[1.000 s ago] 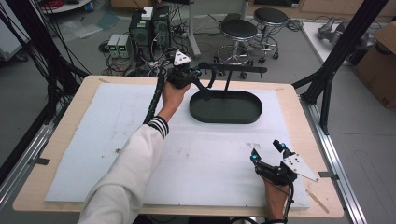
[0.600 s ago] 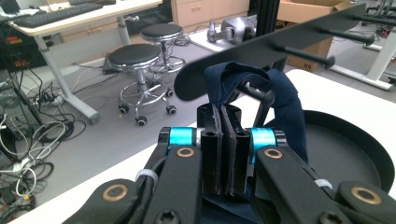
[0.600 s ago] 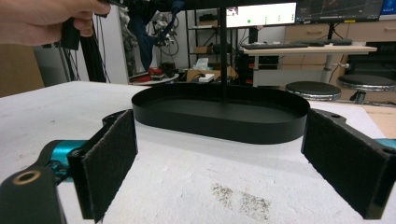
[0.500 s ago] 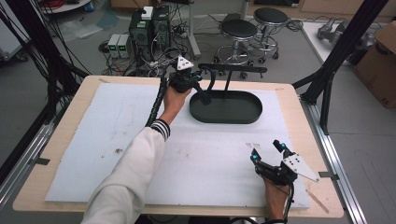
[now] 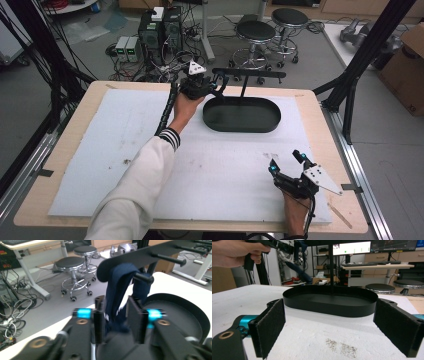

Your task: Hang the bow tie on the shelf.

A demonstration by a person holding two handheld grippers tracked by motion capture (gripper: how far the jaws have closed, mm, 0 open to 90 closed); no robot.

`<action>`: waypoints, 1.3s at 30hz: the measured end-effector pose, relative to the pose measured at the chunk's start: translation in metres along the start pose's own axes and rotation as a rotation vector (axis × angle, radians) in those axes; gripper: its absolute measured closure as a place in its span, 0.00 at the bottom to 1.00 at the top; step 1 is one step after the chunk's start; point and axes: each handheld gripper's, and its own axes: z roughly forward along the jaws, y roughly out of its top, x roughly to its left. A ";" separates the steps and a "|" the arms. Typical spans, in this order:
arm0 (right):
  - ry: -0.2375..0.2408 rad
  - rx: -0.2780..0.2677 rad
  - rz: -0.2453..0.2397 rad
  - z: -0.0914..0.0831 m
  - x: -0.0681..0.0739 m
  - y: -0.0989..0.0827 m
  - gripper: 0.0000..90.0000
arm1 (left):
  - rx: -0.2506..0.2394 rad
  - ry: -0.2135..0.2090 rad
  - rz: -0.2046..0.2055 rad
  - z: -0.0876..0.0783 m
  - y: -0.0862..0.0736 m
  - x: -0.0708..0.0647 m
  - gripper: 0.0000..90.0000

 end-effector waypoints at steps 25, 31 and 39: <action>-0.003 0.021 -0.029 0.003 0.002 0.000 0.11 | -0.255 -0.103 0.032 -0.196 -0.090 0.052 0.14; -0.005 0.024 -0.047 0.003 0.003 0.000 0.11 | -0.264 -0.106 0.045 -0.237 -0.127 0.062 0.12; -0.003 0.027 -0.044 0.003 0.004 0.000 0.11 | -0.238 -0.081 0.066 -0.269 -0.172 0.074 0.12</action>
